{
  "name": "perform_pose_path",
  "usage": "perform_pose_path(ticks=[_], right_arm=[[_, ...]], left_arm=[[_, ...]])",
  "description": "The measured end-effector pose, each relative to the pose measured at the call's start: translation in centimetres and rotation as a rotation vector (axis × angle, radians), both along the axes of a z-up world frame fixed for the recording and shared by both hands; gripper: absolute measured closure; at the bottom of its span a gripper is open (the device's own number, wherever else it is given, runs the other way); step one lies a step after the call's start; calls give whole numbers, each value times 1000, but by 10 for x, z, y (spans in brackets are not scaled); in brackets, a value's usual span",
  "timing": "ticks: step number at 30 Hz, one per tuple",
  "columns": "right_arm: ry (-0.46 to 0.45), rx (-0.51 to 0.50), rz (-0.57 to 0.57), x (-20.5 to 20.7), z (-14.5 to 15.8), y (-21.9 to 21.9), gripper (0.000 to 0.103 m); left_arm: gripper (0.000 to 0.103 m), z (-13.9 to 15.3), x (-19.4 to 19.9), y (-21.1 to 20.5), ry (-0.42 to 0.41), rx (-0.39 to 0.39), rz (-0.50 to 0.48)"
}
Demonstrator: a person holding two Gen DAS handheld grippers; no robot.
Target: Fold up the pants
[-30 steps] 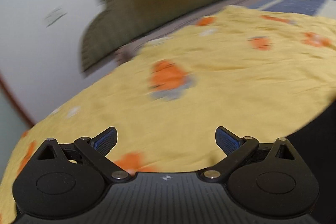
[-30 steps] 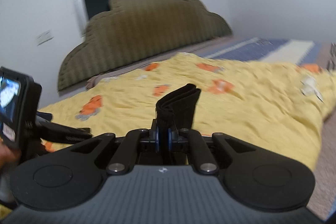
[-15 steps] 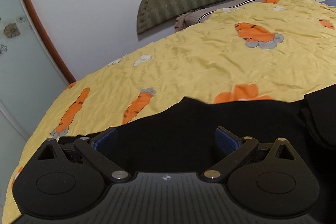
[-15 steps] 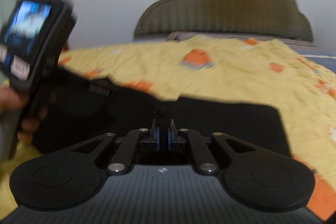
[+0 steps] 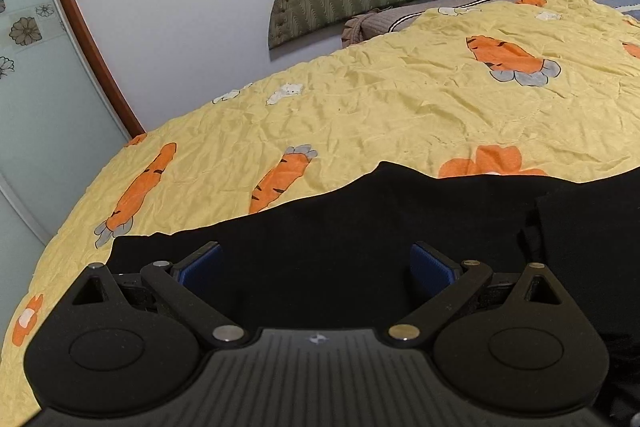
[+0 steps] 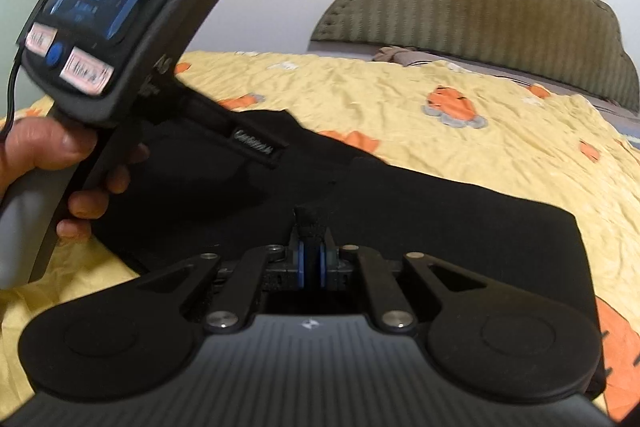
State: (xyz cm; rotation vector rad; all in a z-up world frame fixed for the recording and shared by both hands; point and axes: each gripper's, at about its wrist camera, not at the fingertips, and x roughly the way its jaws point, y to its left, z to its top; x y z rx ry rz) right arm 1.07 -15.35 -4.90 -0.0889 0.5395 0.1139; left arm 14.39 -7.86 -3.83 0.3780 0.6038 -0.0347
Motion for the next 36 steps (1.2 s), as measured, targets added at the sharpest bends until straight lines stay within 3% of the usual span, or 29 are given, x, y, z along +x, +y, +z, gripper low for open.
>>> perform_pose_path(ticks=[7,10,12,14,16,19,21,23,26,32,33,36], right_arm=[[29,-20,37,5,-4,15,93],[69,-14,80,3,-4,17,74],[75,53,130,-6,8,9,70],[31,126,130,-21,24,-7,71],[-11,141,54,-27,35,-21,71],[-1,42,-45,-19,30,-26,75],[52,4,-52,-14,16,-22,75],[111,-5,-31,-15,0,-15,75],[86,-73,-12,-29,-1,-8,77],[70,-34,-109,-43,13,-32,78],[109,-42,-109,-42,6,-35,77],[108,-34,-105,-52,6,-37,76]], left_arm=[[3,3,0,5,3,10,-23],[3,7,-1,9,-1,6,-44],[3,13,-1,10,-6,-15,-83],[3,23,0,6,1,-76,-150],[3,33,3,-4,42,-177,-260],[3,37,6,-26,154,-346,-446],[3,31,7,-40,193,-391,-497],[3,18,10,-56,227,-364,-507],[4,-7,13,-74,272,-242,-477],[3,-14,-10,-69,215,-181,-513],[3,-11,-10,-63,198,-178,-503],[3,1,-7,-36,145,-169,-432]])
